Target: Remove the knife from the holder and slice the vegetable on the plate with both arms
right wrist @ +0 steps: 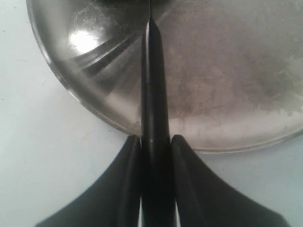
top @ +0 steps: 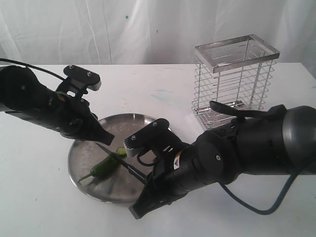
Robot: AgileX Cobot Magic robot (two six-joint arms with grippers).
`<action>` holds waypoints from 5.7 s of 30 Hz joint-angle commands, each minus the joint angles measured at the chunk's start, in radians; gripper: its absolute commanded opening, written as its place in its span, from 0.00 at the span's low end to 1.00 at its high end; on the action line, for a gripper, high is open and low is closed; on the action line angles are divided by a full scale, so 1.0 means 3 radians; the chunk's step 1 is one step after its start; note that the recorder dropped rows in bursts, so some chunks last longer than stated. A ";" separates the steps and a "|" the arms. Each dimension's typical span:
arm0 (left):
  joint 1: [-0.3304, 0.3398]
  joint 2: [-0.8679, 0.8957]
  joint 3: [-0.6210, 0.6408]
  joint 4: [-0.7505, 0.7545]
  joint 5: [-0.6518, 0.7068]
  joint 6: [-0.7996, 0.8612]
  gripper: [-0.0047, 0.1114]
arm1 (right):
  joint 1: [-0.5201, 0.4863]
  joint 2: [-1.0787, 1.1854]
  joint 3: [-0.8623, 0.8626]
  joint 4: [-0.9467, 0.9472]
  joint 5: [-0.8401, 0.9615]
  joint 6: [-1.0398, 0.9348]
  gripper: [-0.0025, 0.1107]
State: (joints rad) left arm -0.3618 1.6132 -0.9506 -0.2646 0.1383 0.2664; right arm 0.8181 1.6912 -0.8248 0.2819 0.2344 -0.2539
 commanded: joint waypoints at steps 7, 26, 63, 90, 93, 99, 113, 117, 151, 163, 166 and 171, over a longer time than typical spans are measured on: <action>0.0002 0.0229 -0.0018 -0.0043 -0.0317 -0.0029 0.04 | -0.0012 0.0001 -0.0003 -0.0033 0.0019 0.0023 0.02; -0.0112 0.0863 -0.0018 -0.0041 -0.0536 -0.0002 0.04 | -0.0012 0.0077 -0.0003 -0.0033 0.0196 0.0041 0.02; -0.0031 0.0502 -0.0018 0.0036 -0.0096 0.0085 0.04 | -0.0012 0.0091 -0.0003 -0.0033 0.0126 0.0047 0.02; -0.0045 0.0130 -0.0011 -0.0177 0.0331 0.0072 0.04 | -0.0012 0.0091 -0.0003 -0.0033 0.0058 0.0039 0.02; -0.0095 0.0130 -0.0011 -0.0202 0.0390 0.0098 0.07 | -0.0012 0.0091 -0.0003 -0.0033 0.0051 0.0024 0.02; -0.0247 0.0179 -0.0011 -0.0242 0.0383 0.0098 0.18 | -0.0012 0.0091 -0.0009 -0.0033 0.0038 0.0017 0.02; -0.0195 0.0324 -0.0011 -0.0277 0.0325 0.0307 0.04 | -0.0012 0.0091 -0.0009 -0.0033 0.0038 0.0017 0.02; -0.0063 0.0324 -0.0011 -0.0623 0.0492 0.0759 0.04 | -0.0012 0.0091 -0.0009 -0.0033 0.0038 0.0017 0.02; 0.0435 0.0947 -0.0079 -0.2598 0.1124 0.2773 0.04 | -0.0012 0.0091 -0.0009 -0.0041 0.0142 0.0018 0.02; 0.0435 0.0373 -0.0094 -0.1806 0.1156 0.2185 0.18 | -0.0012 0.0091 -0.0009 -0.0041 0.0151 0.0018 0.02; 0.0435 0.0399 0.0087 -0.1731 0.0914 0.2087 0.30 | -0.0012 0.0091 -0.0009 -0.0041 0.0151 0.0018 0.02; 0.0435 0.0456 0.0181 -0.1749 0.0878 0.2087 0.32 | -0.0012 0.0091 -0.0009 -0.0047 0.0160 0.0018 0.02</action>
State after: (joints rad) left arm -0.2273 1.7477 -0.9073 -0.7837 0.3960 0.9050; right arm 0.8181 1.7269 -0.8248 0.2749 0.2780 -0.2452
